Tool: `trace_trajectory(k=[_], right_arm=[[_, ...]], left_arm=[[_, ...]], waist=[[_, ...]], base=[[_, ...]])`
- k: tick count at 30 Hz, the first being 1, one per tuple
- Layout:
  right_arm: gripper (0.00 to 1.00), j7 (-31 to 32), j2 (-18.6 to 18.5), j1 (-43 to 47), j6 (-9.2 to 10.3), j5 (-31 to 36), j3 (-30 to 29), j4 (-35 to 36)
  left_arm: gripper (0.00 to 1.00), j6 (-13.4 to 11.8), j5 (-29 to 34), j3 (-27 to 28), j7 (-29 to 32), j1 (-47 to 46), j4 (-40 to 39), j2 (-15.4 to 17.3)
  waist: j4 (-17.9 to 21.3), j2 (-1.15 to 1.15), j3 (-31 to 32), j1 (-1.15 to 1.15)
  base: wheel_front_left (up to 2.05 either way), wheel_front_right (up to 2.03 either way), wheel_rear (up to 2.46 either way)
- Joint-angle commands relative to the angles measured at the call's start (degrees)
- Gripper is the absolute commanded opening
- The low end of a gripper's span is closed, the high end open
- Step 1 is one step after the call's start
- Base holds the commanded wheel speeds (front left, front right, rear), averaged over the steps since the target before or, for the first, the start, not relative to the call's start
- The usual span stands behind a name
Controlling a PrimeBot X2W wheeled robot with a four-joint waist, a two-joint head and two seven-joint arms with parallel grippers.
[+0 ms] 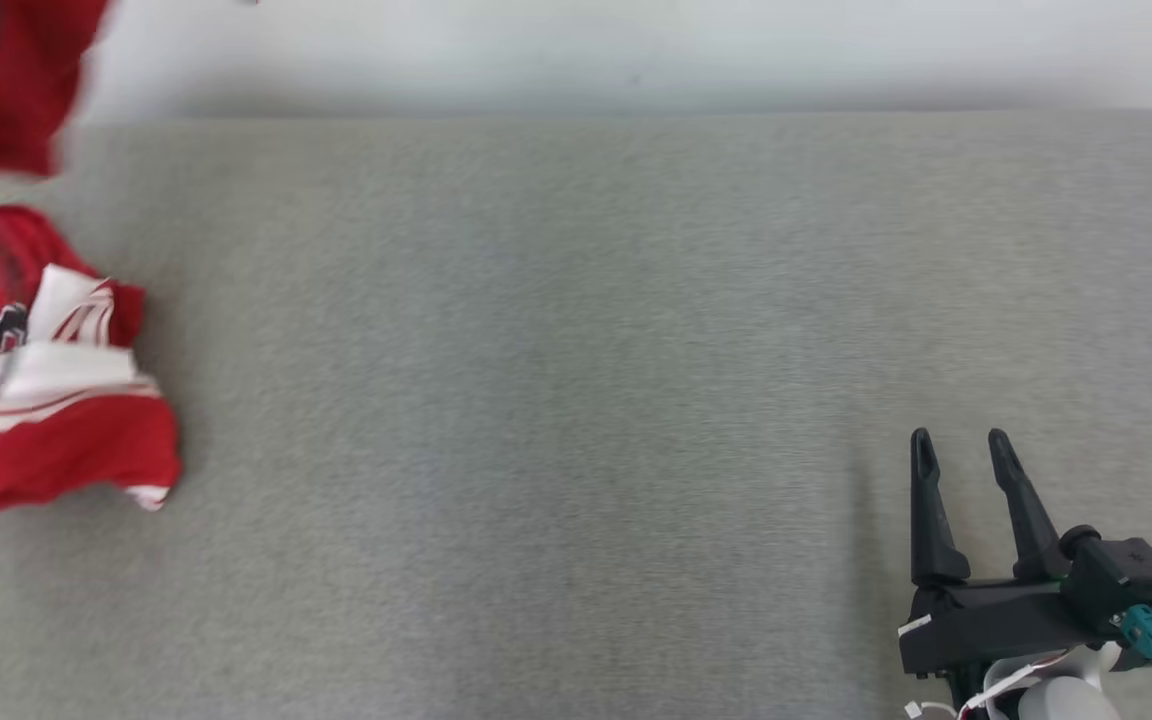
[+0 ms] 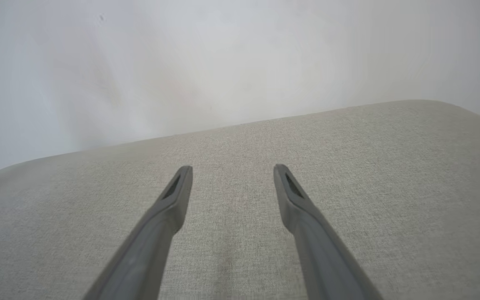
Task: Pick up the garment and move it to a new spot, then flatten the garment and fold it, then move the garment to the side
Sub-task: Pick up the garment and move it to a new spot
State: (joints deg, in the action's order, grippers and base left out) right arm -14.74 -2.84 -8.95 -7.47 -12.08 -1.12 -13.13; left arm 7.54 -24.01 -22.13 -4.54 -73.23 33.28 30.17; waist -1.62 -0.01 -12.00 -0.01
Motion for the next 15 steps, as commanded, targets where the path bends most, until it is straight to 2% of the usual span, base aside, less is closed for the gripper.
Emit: trace_trajectory(k=[1, 10, 15], right_arm=[[1.0, -0.4, -0.1, 0.7, -0.06, -0.6, 0.2, -0.2], [1.0, -0.5, -0.1, -0.5, -0.05, -2.9, 0.7, -0.5], [1.0, -0.4, -0.1, 0.3, -0.05, -2.9, -0.3, 0.2]], left_arm=[[0.0, -0.1, -0.4, -0.3, 0.6, -0.4, -0.9, -0.6], [0.0, -1.3, -2.5, -4.1, 5.5, 2.9, -12.4, -6.7], [0.0, -2.8, -4.0, -6.1, 5.4, 8.6, -15.2, -10.5]], waist=[[3.1, 0.01, 1.2, 0.01], [13.6, 0.01, 0.7, 0.01], [16.7, 0.01, 0.2, 0.01]], base=[[0.0, 0.0, 0.0], [0.0, 0.0, 0.0], [0.0, 0.0, 0.0]])
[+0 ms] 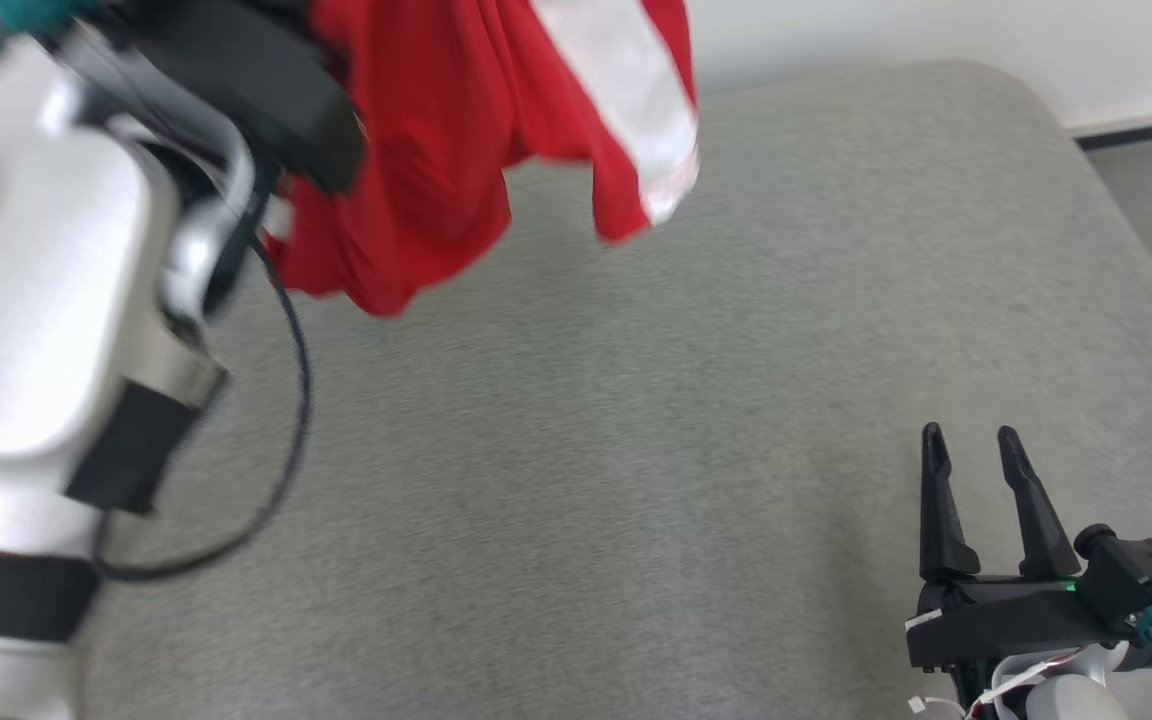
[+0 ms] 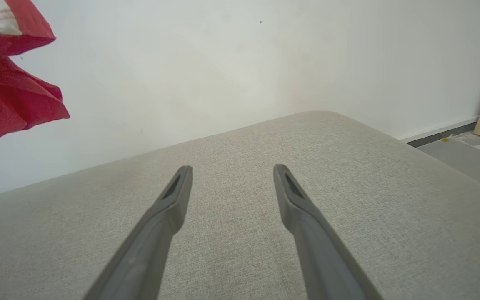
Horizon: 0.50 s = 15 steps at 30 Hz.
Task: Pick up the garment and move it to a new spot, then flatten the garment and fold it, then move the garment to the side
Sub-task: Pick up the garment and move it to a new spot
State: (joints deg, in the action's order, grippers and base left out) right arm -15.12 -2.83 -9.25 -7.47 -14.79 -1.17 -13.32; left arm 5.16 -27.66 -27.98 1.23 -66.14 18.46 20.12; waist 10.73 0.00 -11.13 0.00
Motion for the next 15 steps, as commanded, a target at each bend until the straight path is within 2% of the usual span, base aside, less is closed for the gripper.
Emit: trace_trajectory(k=[1, 8, 15], right_arm=[[1.0, 0.0, -0.1, 0.8, -0.05, -0.2, -0.5, 0.5], [1.0, 0.0, -0.1, 0.9, -0.05, 0.4, -1.2, 1.2], [1.0, 0.0, -0.1, 1.1, -0.05, 1.0, -0.9, 1.0]], left_arm=[[0.0, -0.8, -0.9, -0.6, -0.6, 3.2, -0.4, -1.3], [0.0, -3.1, -3.8, -2.5, -4.5, 15.1, 0.9, -6.3], [0.0, -3.5, -5.1, -5.6, -7.7, 28.3, 4.8, -7.5]], waist=[[4.6, 0.0, -0.8, 0.0], [4.0, 0.0, -1.2, 0.0], [1.6, 0.0, -1.1, 0.0]], base=[[0.0, 0.0, 0.0], [0.0, 0.0, 0.0], [0.0, 0.0, 0.0]])
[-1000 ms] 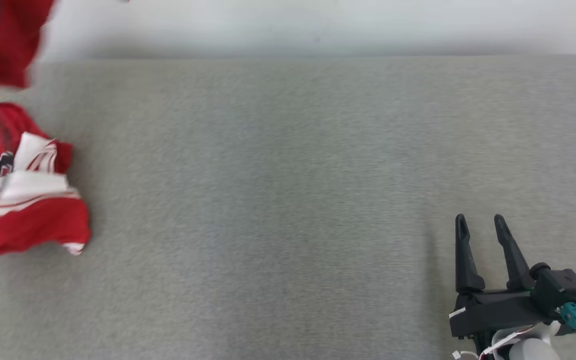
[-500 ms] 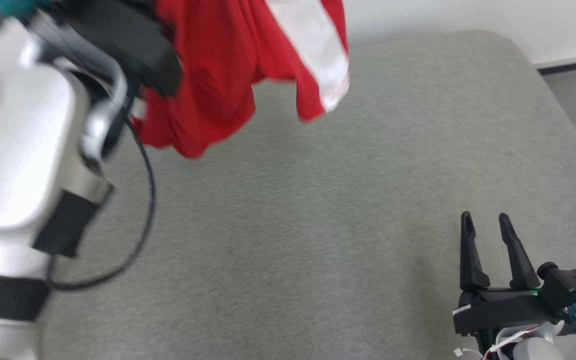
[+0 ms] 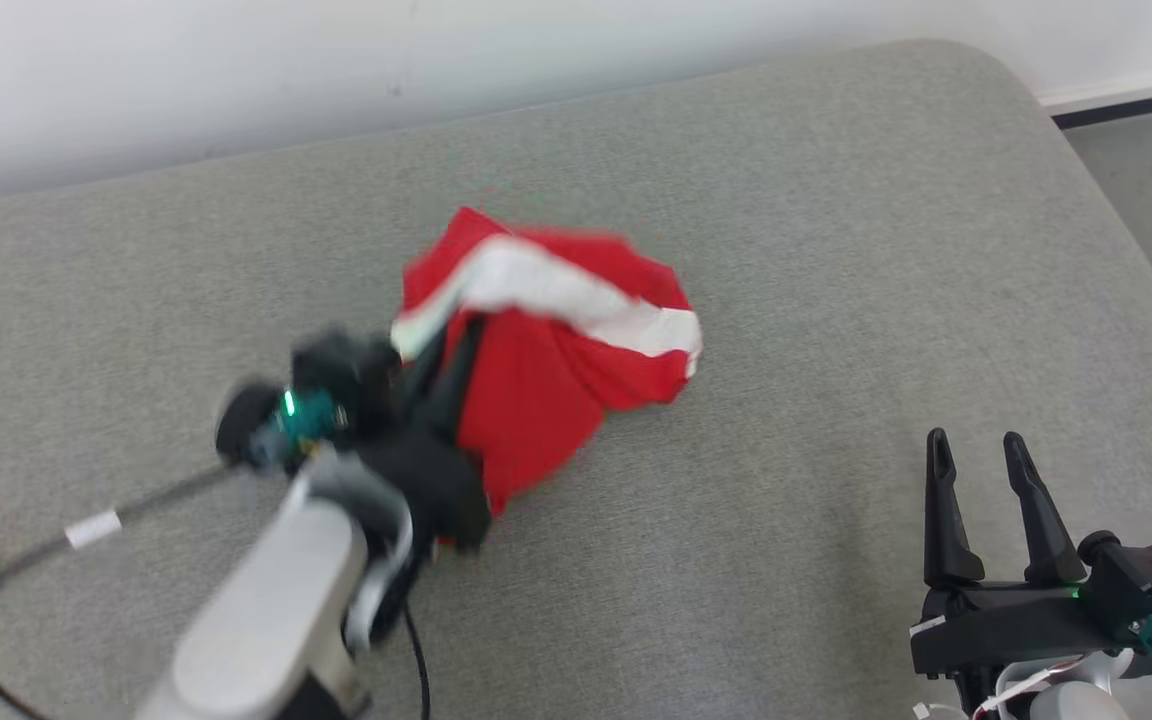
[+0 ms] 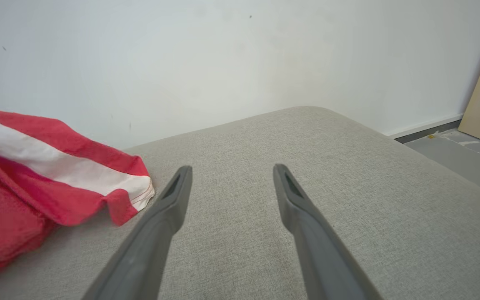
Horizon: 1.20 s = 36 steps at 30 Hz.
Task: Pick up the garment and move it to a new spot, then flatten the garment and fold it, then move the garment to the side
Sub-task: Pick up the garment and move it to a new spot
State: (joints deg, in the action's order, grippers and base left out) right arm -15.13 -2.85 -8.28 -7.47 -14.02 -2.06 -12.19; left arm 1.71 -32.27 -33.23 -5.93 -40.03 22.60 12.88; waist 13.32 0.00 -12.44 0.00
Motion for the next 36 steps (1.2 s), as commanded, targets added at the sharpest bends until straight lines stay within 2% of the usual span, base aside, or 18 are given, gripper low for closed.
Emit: trace_trajectory(k=[1, 7, 8, 9, 12, 18, 25, 30, 33, 36], right_arm=[[1.0, 0.0, -0.1, 0.2, -0.05, 0.3, -0.1, -0.3], [1.0, 0.0, -0.1, 0.5, -0.05, 1.1, 0.2, -0.8], [1.0, 0.0, -0.1, 0.6, -0.05, 1.2, 0.2, -0.8], [1.0, 0.0, -0.1, 0.7, -0.05, 1.4, 0.0, -0.9], [1.0, 0.0, -0.1, 1.2, -0.05, 2.1, 0.0, -1.1], [1.0, 0.0, -0.1, 2.6, -0.05, 2.5, 0.0, -1.4], [1.0, 0.0, -0.1, 4.0, -0.05, 3.0, -0.1, -1.6], [1.0, 0.0, -0.1, 5.0, -0.05, 2.8, -0.1, -1.7], [1.0, 0.0, -0.1, 5.0, -0.05, 2.2, 0.5, -1.8], [1.0, 0.0, -0.1, 5.6, -0.05, 1.5, 0.9, -1.9]], left_arm=[[0.0, 0.0, -0.6, -0.9, -1.1, 4.0, 1.1, -0.4], [0.0, 0.7, -0.5, -4.2, -2.0, 10.6, 3.5, -1.7], [0.25, 0.7, -0.1, -4.7, -2.5, 11.2, 3.6, -2.1], [1.0, 0.7, -0.2, -5.2, -2.8, 11.9, 3.7, -2.7], [1.0, 0.7, 0.0, -5.9, -4.4, 12.8, 3.0, -3.5], [1.0, -0.2, -1.0, -4.0, -6.8, 14.1, -1.3, -2.8], [1.0, -3.9, -1.3, 4.5, -9.1, 19.2, -7.2, 3.0], [1.0, -5.9, 1.2, 11.4, -9.3, 24.9, -11.4, 6.3], [1.0, -6.5, 3.7, 16.2, -9.3, 29.4, -15.3, 6.3], [1.0, -5.8, 5.9, 20.3, -9.3, 34.3, -18.6, 5.6]], waist=[[-1.3, 0.0, 0.4, 0.0], [-3.3, 0.0, 1.4, 0.0], [-3.8, 0.0, 1.7, 0.0], [-4.4, 0.0, 2.1, 0.0], [-5.8, 0.0, 3.3, 0.0], [-8.8, 0.0, 6.3, 0.0], [-12.4, 0.0, 9.3, 0.0], [-14.3, 0.0, 10.9, 0.0], [-14.9, 0.0, 11.5, 0.0], [-15.2, 0.0, 12.0, 0.0]], base=[[0.0, 0.0, 0.0], [0.0, 0.0, 0.0], [0.0, 0.0, 0.0], [0.0, 0.0, 0.0], [0.0, 0.0, 0.0], [0.0, 0.0, 0.0], [0.0, 0.0, 0.0], [0.0, 0.0, 0.0], [0.0, 0.0, 0.0], [0.0, 0.0, 0.0]])
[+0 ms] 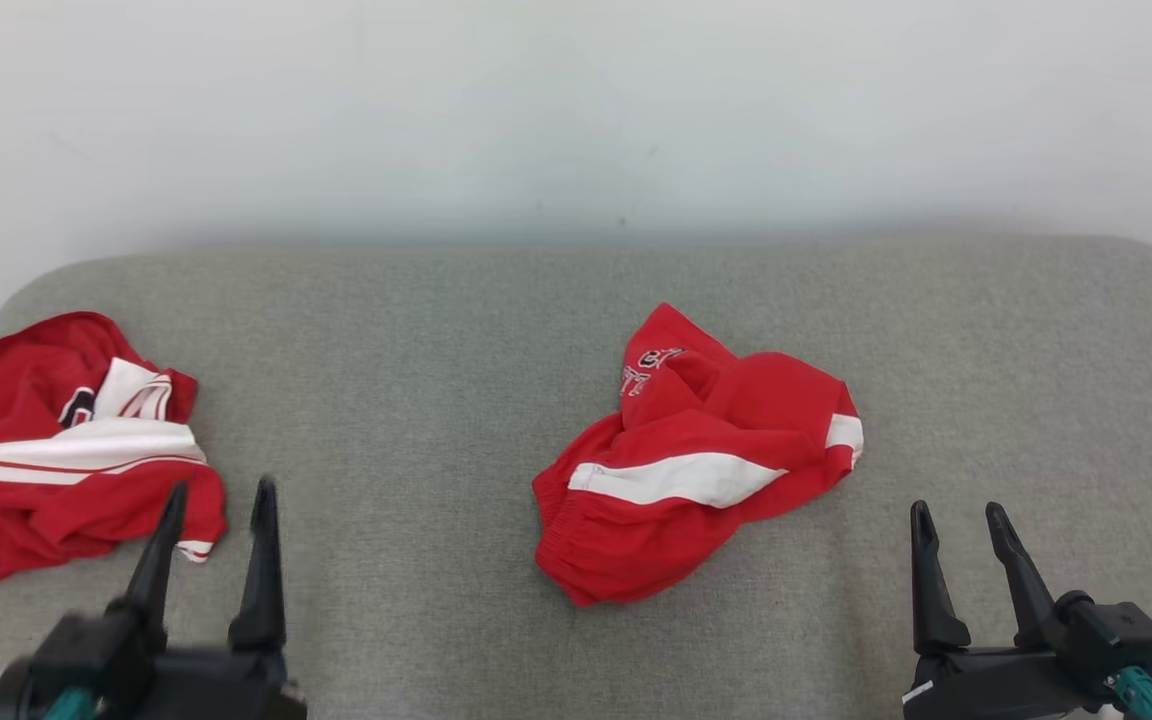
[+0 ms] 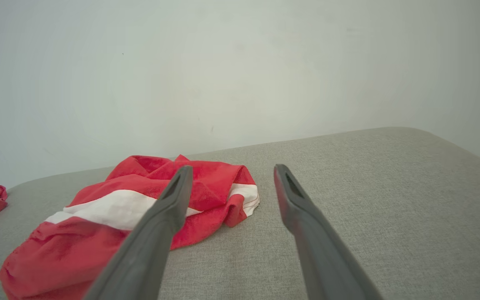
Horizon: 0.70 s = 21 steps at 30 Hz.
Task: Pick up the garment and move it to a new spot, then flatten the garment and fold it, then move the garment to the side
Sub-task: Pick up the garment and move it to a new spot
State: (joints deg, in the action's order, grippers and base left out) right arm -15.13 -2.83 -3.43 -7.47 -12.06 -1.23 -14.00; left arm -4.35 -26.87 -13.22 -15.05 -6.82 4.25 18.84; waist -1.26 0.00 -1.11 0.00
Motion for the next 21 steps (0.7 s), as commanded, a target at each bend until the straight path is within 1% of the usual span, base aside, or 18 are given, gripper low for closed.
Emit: trace_trajectory(k=[1, 5, 8, 9, 12, 17, 21], right_arm=[[1.0, 0.0, -0.1, 1.0, -0.05, -0.6, 0.3, -0.1], [1.0, 0.2, -0.1, 1.4, -0.05, -0.7, 0.7, 0.0], [1.0, 0.3, -0.1, 1.7, -0.05, -1.0, 0.9, 0.1], [1.0, 0.3, -0.1, 1.7, -0.05, -1.0, 0.9, 0.1], [1.0, 0.4, -0.1, 2.0, -0.05, -1.0, 1.5, 0.3], [1.0, 0.7, -0.1, 2.4, -0.05, -1.0, 2.7, 0.6], [1.0, 0.9, -0.1, 2.6, -0.05, -0.8, 2.8, 0.8]], left_arm=[[1.0, 0.3, 1.4, 1.2, -0.2, 2.8, -1.1, -0.7], [1.0, 1.5, 3.9, 4.2, -0.2, 7.4, -2.4, -2.2], [1.0, 3.2, 5.6, 5.8, -0.2, 9.4, -2.3, -3.7], [1.0, 3.2, 5.6, 5.8, -0.2, 9.4, -2.3, -3.7], [1.0, 5.2, 6.6, 7.4, -0.2, 10.4, -1.7, -5.6], [1.0, 8.1, 9.1, 9.7, -0.2, 10.6, -0.3, -7.5], [1.0, 9.3, 10.7, 11.8, -0.2, 9.9, 0.2, -8.8]], waist=[[-0.6, 0.0, 1.0, 0.0], [-0.7, 0.0, 1.3, 0.0], [-0.7, 0.0, 1.4, 0.0], [-0.7, 0.0, 1.4, 0.0], [-0.6, 0.0, 1.4, 0.0], [-0.3, 0.0, 1.6, 0.0], [-0.3, 0.0, 1.6, 0.0]], base=[[0.0, 0.0, 0.0], [0.0, 0.0, 0.0], [0.0, 0.0, 0.0], [0.0, 0.0, 0.0], [0.0, 0.0, 0.0], [0.0, 0.0, 0.0], [0.0, 0.0, 0.0]])
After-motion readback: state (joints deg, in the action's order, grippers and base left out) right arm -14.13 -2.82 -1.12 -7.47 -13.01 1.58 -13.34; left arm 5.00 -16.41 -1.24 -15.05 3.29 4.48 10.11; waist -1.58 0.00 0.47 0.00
